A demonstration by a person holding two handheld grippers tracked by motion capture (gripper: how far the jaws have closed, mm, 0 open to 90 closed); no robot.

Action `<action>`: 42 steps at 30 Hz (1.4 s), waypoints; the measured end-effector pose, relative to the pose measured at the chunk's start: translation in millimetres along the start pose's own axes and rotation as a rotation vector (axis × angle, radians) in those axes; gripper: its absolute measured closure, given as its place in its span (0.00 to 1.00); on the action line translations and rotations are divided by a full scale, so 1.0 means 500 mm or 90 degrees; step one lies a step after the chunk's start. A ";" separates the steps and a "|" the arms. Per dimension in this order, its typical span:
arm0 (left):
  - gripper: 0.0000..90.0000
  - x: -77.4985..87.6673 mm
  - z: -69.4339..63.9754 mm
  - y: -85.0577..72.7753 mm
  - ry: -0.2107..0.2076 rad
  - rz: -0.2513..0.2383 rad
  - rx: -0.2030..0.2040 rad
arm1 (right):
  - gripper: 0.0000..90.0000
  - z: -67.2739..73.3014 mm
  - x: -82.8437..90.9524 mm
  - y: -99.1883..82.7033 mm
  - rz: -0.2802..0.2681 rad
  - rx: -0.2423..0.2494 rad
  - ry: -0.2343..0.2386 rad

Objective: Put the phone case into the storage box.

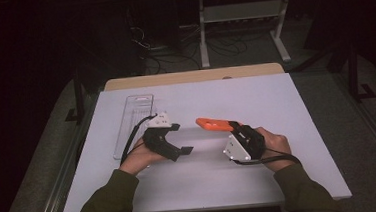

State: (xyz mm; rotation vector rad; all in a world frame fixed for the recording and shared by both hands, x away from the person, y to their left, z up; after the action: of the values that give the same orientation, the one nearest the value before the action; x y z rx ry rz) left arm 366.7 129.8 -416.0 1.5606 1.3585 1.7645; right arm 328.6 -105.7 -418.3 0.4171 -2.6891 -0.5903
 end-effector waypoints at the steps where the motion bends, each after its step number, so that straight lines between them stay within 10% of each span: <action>1: 0.00 0.000 0.000 0.000 -0.001 -0.001 -0.001 | 0.90 -0.001 0.000 0.000 0.000 -0.001 0.001; 42: 0.00 0.004 -0.002 0.006 -0.010 -0.017 -0.016 | 0.90 -0.019 0.005 -0.008 -0.004 -0.128 0.029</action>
State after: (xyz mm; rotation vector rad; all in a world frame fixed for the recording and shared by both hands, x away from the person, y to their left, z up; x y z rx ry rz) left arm 366.0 129.4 -412.3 1.5329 1.3379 1.7440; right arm 331.1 -113.2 -411.3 0.3791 -2.5546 -0.8341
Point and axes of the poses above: each handheld gripper's, and its own axes: x roughly backward along the jaws, y roughly out of its top, z roughly to its left, the point moved 4 cm from there along -x, roughly forward along the jaws, and after that the axes turned 3 degrees about -z, right-handed, at the moved point
